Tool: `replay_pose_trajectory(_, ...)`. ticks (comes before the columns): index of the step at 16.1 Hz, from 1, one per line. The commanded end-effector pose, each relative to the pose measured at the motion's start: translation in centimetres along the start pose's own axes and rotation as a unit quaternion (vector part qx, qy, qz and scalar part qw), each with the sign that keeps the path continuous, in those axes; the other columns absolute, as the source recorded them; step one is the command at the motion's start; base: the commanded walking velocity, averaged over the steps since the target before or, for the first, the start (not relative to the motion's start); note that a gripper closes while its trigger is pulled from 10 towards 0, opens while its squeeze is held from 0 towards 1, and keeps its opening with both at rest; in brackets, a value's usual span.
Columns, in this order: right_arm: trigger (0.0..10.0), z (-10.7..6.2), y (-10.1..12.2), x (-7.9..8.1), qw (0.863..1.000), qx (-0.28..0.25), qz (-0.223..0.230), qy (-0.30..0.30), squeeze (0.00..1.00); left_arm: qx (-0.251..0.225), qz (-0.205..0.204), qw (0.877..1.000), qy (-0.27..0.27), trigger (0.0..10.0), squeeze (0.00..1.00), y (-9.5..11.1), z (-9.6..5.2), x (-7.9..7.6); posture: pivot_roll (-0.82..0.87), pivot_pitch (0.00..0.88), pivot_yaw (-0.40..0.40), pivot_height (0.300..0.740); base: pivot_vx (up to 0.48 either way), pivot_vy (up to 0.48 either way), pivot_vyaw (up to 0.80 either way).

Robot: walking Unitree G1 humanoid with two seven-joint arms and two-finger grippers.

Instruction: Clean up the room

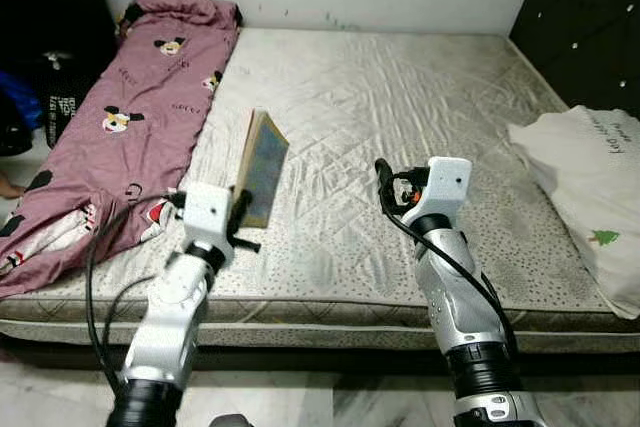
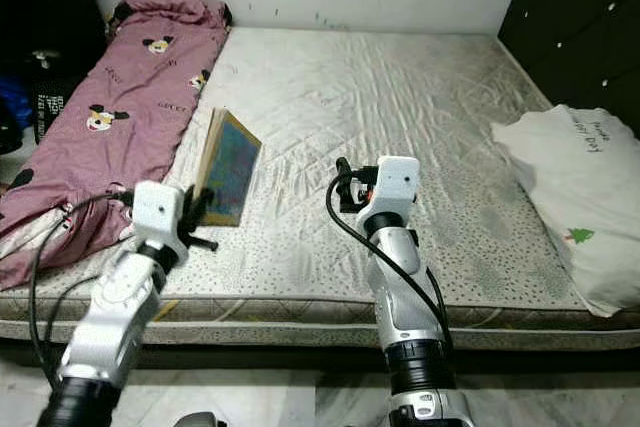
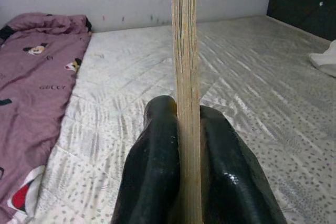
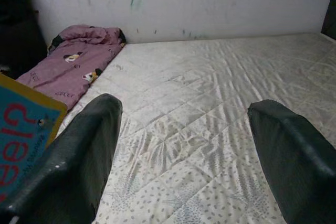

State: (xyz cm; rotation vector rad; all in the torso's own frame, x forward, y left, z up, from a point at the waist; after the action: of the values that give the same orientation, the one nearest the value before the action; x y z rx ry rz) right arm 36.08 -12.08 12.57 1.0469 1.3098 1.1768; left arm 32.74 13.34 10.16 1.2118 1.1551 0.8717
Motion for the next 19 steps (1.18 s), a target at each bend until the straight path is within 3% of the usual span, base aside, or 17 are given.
replay_pose_trajectory(1, 10.0, -0.3, 0.3, -0.2, 1.0, -0.006, -0.005, -0.003, 0.0, -0.056, 0.014, 0.998, 0.001, 10.0, 0.0, 2.5, 0.0, -0.5, 0.07, 0.0, -0.023, 0.74, 0.0, 0.0, 0.0)
replay_pose_trajectory(4, 10.0, -1.7, 0.5, -1.2, 0.999, -0.023, -0.036, -0.017, 0.0, -0.086, 0.028, 0.993, 0.079, 10.0, 0.0, 3.1, -1.8, 1.9, 0.06, 0.0, -0.009, 0.74, 0.0, 0.0, 0.0)
replay_pose_trajectory(6, 10.0, -2.9, -0.5, -2.1, 0.998, -0.014, -0.054, -0.025, 0.0, -0.079, -0.002, 0.987, 0.141, 10.0, 0.0, 2.5, -3.6, 4.3, 0.07, 0.0, -0.018, 0.74, 0.0, 0.0, 0.0)
replay_pose_trajectory(11, 10.0, -2.5, -0.5, -0.8, 0.999, -0.014, -0.051, -0.005, 0.0, -0.078, -0.006, 0.991, 0.106, 10.0, 0.0, 2.6, -3.0, 2.8, 0.07, 0.0, -0.026, 0.74, 0.0, 0.0, 0.0)
replay_pose_trajectory(15, 10.0, -2.4, -0.5, -0.8, 0.999, -0.013, -0.053, -0.005, 0.0, -0.08, -0.025, 0.992, 0.094, 10.0, 0.0, 2.8, -2.7, 2.5, 0.07, 0.0, -0.027, 0.74, 0.0, 0.0, 0.0)
replay_pose_trajectory(19, 10.0, -2.2, -0.5, -0.6, 0.998, -0.014, -0.054, -0.002, 0.0, -0.083, -0.025, 0.993, 0.085, 10.0, 0.0, 2.9, -2.5, 2.2, 0.07, 0.0, -0.026, 0.74, 0.292, 0.0, 0.0)
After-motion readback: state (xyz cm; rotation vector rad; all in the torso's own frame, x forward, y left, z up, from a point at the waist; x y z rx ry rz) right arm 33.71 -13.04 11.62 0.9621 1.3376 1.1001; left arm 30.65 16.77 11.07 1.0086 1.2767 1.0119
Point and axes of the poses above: a point about 5 cm out from each wrist's last joint towards the gripper, its own z axis pointing out of the wrist towards the gripper, its own y axis along the axis of the wrist's last joint, x = y × z, the point moved 4 cm from there along z, pointing out of the wrist towards the gripper, and after that the axes turned 15 degrees about -z, right-handed, at the moved point
